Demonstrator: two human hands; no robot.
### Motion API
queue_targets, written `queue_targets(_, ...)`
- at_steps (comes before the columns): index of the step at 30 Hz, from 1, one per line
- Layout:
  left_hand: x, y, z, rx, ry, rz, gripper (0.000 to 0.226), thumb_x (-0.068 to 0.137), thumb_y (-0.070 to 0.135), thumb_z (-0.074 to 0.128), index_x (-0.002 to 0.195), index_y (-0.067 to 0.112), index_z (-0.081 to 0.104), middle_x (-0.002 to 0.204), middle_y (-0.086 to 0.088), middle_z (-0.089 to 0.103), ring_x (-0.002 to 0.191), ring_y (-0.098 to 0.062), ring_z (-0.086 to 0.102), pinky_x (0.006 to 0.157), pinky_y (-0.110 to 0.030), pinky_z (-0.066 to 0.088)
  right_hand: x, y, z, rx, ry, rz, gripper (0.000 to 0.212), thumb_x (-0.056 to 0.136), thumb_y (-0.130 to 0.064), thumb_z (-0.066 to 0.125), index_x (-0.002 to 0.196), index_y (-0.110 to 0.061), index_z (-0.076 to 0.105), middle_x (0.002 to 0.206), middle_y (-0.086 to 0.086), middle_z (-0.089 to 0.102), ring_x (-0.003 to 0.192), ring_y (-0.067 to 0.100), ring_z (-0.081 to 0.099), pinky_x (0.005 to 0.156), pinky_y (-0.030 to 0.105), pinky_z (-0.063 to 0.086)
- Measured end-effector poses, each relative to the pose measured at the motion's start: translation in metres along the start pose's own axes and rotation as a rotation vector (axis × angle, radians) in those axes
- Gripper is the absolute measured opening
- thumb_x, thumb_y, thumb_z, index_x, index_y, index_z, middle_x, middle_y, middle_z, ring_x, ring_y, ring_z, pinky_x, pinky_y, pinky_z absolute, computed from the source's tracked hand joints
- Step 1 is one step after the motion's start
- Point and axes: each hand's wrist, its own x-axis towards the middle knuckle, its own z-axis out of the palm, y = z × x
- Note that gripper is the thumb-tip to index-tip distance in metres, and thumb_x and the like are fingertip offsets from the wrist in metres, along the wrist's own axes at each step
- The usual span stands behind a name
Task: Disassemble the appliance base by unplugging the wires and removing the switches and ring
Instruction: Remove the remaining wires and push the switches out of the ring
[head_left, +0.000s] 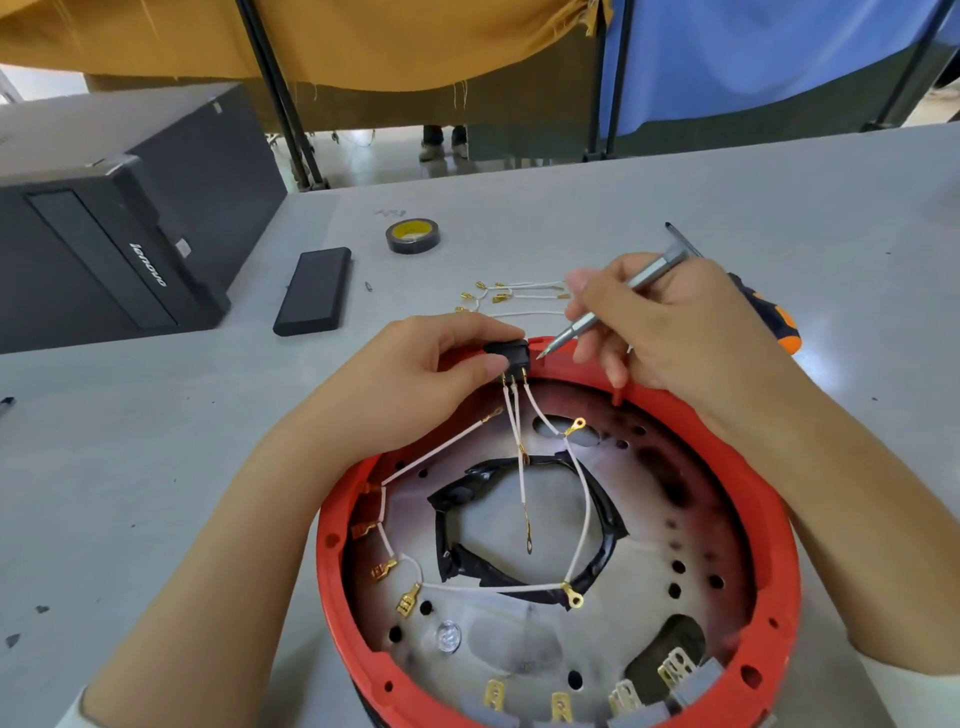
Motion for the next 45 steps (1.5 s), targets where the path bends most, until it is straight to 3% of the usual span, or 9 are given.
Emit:
queue_targets(3, -0.0002, 0.0005, 0.0003, 0.008, 0.002, -0.004, 0.029, 0.096, 0.02, 0.052, 0.121, 0.031, 0.061, 0.117, 0.022, 0.063, 0.112, 0.007, 0.053, 0.104, -0.021, 0.037, -0.0015, 0.0013, 0.0005, -0.055, -0.047, -0.002, 0.028, 0.089, -0.033, 0.065, 0.07, -0.012, 0.061, 0.058, 0.005, 0.068, 0.037, 0.012, 0.049, 0.042, 0.025, 0.042)
queue_targets(7, -0.001, 0.001, -0.0002, 0.019, 0.005, -0.007, 0.029, 0.096, 0.021, 0.052, 0.12, 0.033, 0.061, 0.116, 0.023, 0.063, 0.111, 0.008, 0.053, 0.101, -0.015, 0.036, -0.0039, 0.0001, 0.0006, -0.099, -0.061, -0.019, 0.026, 0.083, -0.035, 0.072, 0.068, -0.016, 0.061, 0.061, 0.005, 0.07, 0.041, 0.013, 0.056, 0.064, 0.054, 0.057)
queue_targets(8, -0.0012, 0.0012, -0.0002, 0.02, 0.008, -0.008, 0.029, 0.096, 0.02, 0.052, 0.12, 0.032, 0.061, 0.115, 0.023, 0.063, 0.11, 0.008, 0.053, 0.1, -0.013, 0.036, -0.0038, 0.0004, 0.0003, -0.1, -0.061, -0.02, 0.026, 0.081, -0.035, 0.073, 0.069, -0.016, 0.062, 0.062, 0.006, 0.07, 0.041, 0.01, 0.057, 0.062, 0.053, 0.057)
queue_targets(12, -0.0015, 0.0022, 0.0003, 0.015, 0.01, -0.009, 0.029, 0.096, 0.019, 0.052, 0.121, 0.029, 0.062, 0.116, 0.02, 0.064, 0.111, 0.004, 0.054, 0.102, -0.02, 0.038, -0.003, 0.0016, 0.0002, -0.119, -0.082, -0.043, 0.025, 0.076, -0.032, 0.078, 0.077, -0.011, 0.065, 0.066, 0.003, 0.072, 0.044, 0.007, 0.06, 0.047, 0.025, 0.046)
queue_targets(17, -0.0018, 0.002, 0.0009, 0.017, 0.009, -0.007, 0.028, 0.096, 0.021, 0.052, 0.12, 0.032, 0.062, 0.114, 0.023, 0.063, 0.109, 0.007, 0.054, 0.1, -0.017, 0.038, -0.0021, 0.0023, 0.0008, -0.13, -0.074, -0.051, 0.028, 0.074, -0.033, 0.079, 0.072, -0.01, 0.064, 0.066, 0.0, 0.072, 0.042, 0.015, 0.061, 0.051, 0.031, 0.049)
queue_targets(21, -0.002, 0.0021, 0.0, 0.021, 0.012, -0.003, 0.027, 0.096, 0.022, 0.052, 0.117, 0.035, 0.062, 0.111, 0.025, 0.064, 0.106, 0.009, 0.055, 0.095, -0.011, 0.039, -0.0038, 0.0009, 0.0042, -0.139, -0.044, -0.081, 0.029, 0.075, -0.032, 0.079, 0.067, -0.011, 0.061, 0.063, 0.0, 0.072, 0.04, 0.017, 0.061, 0.04, 0.013, 0.038)
queue_targets(34, -0.0011, 0.003, 0.0014, 0.008, 0.023, -0.014, 0.026, 0.095, 0.022, 0.053, 0.116, 0.033, 0.063, 0.11, 0.025, 0.064, 0.105, 0.009, 0.056, 0.096, -0.014, 0.04, -0.0052, -0.0032, 0.008, -0.164, -0.07, -0.063, 0.031, 0.082, -0.03, 0.072, 0.065, -0.012, 0.053, 0.061, 0.003, 0.07, 0.048, 0.022, 0.067, 0.035, 0.021, 0.041)
queue_targets(40, -0.0005, 0.0015, 0.0014, 0.004, 0.025, -0.022, 0.025, 0.095, 0.022, 0.053, 0.115, 0.033, 0.063, 0.11, 0.024, 0.064, 0.105, 0.008, 0.055, 0.096, -0.011, 0.038, -0.0059, -0.0051, 0.0069, -0.129, 0.028, -0.205, 0.036, 0.089, -0.024, 0.066, 0.059, -0.017, 0.047, 0.052, 0.004, 0.064, 0.039, 0.021, 0.06, 0.038, 0.019, 0.041)
queue_targets(45, 0.0, 0.0007, 0.0013, 0.002, 0.029, -0.021, 0.025, 0.095, 0.022, 0.054, 0.115, 0.034, 0.063, 0.109, 0.025, 0.064, 0.104, 0.01, 0.055, 0.094, -0.009, 0.039, -0.0034, -0.0006, 0.0089, -0.215, -0.087, -0.104, 0.033, 0.089, -0.022, 0.065, 0.061, -0.014, 0.048, 0.054, 0.005, 0.066, 0.041, 0.017, 0.062, 0.043, 0.018, 0.045)
